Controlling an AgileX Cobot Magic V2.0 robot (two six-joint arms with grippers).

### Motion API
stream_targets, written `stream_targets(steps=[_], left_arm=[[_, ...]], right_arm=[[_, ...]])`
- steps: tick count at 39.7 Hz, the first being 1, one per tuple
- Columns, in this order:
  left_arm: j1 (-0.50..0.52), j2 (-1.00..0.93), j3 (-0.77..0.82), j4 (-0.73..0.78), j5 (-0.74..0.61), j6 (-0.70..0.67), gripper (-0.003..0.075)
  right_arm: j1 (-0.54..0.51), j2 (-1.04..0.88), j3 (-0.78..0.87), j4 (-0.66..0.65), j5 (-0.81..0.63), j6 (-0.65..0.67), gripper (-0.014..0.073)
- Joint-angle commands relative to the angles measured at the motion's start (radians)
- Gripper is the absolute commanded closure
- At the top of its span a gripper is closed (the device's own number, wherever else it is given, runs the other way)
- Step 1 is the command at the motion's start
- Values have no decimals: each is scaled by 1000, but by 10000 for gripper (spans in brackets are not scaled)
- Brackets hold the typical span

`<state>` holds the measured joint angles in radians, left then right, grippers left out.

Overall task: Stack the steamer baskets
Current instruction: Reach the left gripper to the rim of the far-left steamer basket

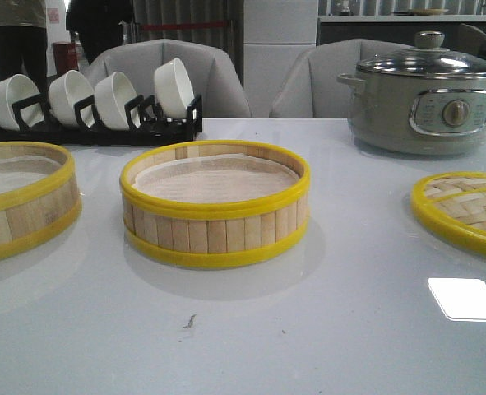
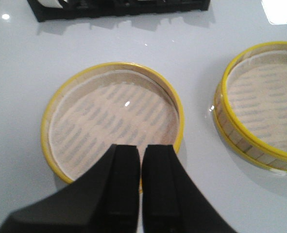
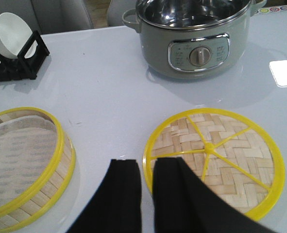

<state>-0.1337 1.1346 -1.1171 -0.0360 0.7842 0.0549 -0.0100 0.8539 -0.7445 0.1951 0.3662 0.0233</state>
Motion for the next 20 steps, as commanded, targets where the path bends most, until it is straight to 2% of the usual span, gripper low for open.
stream_targets(steps=[1, 4, 8, 20], left_arm=[[-42, 50, -32, -21, -100, 8, 374], [-74, 110, -32, -26, -137, 6, 316], [-106, 193, -34, -33, -179, 6, 317], [-93, 417, -34, -42, -302, 6, 317]], right_arm=[[-2, 10, -38, 0, -67, -9, 353], [-2, 19, -38, 0, -67, -9, 353], [-2, 22, -38, 0, -69, -9, 353], [-2, 47, -39, 0, -75, -9, 353]])
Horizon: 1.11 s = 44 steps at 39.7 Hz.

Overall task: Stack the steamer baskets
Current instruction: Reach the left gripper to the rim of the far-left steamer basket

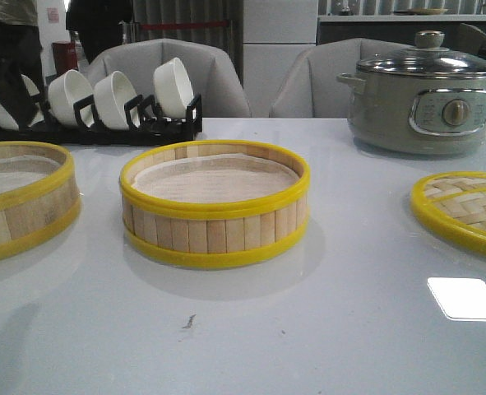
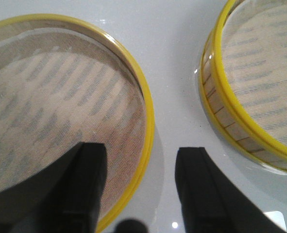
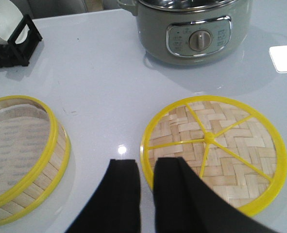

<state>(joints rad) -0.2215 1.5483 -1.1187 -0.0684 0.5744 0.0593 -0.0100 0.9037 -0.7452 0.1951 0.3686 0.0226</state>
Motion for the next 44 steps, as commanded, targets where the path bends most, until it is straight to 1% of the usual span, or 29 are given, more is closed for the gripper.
stream_targets(steps=[1, 4, 8, 22, 44], left_arm=[[-5, 18, -33, -12, -104, 2, 317], [-5, 52, -36, -29, -131, 2, 317], [-5, 93, -71, -29, -135, 2, 317], [-5, 211, -207, -29, -94, 2, 317], [-5, 336, -220, -29, -53, 2, 318]], right_arm=[[-2, 0, -38, 0, -77, -8, 353], [-2, 3, -38, 0, -77, -8, 353], [-2, 3, -38, 0, -77, -8, 353], [-2, 3, -38, 0, -77, -8, 353], [-2, 3, -38, 0, -77, -8, 353]])
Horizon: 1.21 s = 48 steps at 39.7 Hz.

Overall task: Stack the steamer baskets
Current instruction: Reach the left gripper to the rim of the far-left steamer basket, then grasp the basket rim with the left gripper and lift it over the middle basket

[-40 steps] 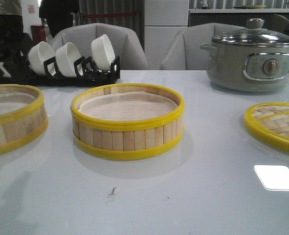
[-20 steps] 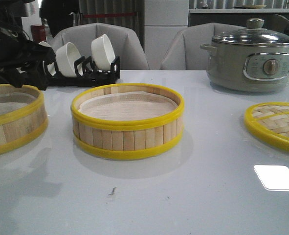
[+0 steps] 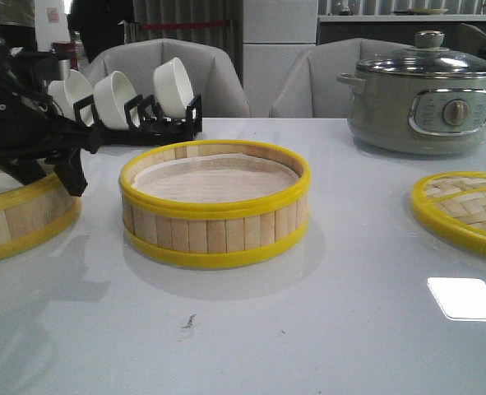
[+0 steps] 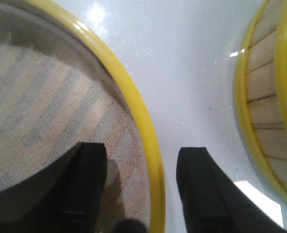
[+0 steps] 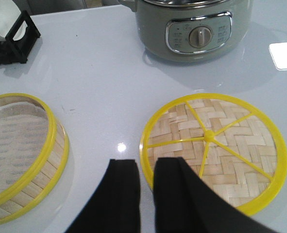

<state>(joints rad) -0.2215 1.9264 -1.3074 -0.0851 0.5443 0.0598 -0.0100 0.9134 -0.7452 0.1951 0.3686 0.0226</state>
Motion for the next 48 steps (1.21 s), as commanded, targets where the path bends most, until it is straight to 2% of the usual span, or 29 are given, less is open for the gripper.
stream_targets(steps=[1, 4, 6, 10, 13, 26, 38, 48], left_arm=[[-5, -40, -31, -12, -18, 2, 321], [-5, -36, -31, -12, -9, 2, 358], [-5, -36, -31, -12, -7, 2, 425], [-5, -36, -39, -12, 8, 0, 643], [-5, -36, -58, -15, 25, 0, 617], [-41, -63, -248, -19, 185, -2, 635], [-237, -72, -434, -19, 262, -7, 635], [-423, -65, -461, -19, 259, -7, 635]], right_arm=[[-2, -7, -38, 0, -77, -8, 353], [-2, -7, -38, 0, -77, -8, 353], [-2, -7, -38, 0, -77, -8, 353], [-2, -7, -38, 0, -77, -8, 353], [-2, -7, -38, 0, -77, -8, 353], [-2, -7, -38, 0, -80, -8, 353], [-2, -7, -38, 0, -88, -8, 353], [-2, -7, -38, 0, -88, -8, 353]])
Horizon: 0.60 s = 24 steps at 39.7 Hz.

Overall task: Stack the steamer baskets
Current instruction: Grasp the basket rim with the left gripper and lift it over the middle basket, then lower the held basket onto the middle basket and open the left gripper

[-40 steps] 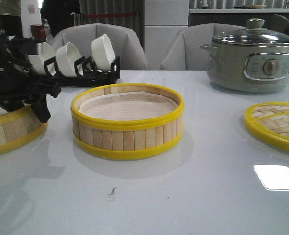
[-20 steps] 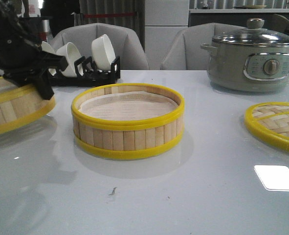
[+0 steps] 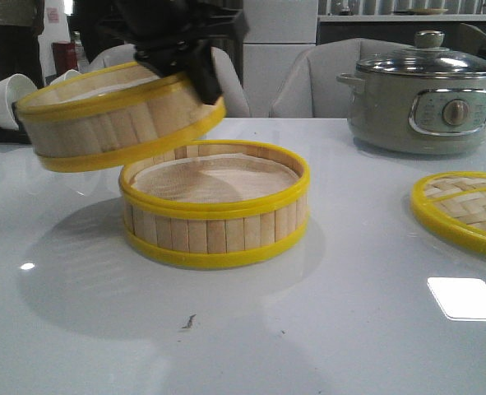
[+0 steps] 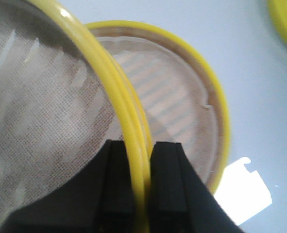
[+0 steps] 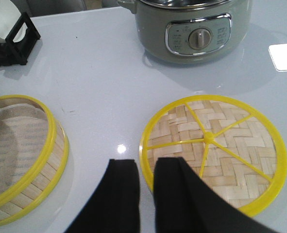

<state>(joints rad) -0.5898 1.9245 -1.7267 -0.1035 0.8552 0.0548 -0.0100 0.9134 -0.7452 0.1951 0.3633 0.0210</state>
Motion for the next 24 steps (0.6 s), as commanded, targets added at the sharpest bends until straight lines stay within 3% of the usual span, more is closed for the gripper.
stream_targets(steps=[1, 10, 24], left_arm=[[-67, -63, -42, -1, -54, -2, 635], [-158, -61, -42, -1, -98, -2, 636], [-166, -7, -42, -9, -95, -2, 636]], right_arm=[[-2, -7, -38, 0, -83, -6, 353], [-2, -7, -37, 0, -78, -6, 353], [-2, -7, -37, 0, -78, -6, 353]])
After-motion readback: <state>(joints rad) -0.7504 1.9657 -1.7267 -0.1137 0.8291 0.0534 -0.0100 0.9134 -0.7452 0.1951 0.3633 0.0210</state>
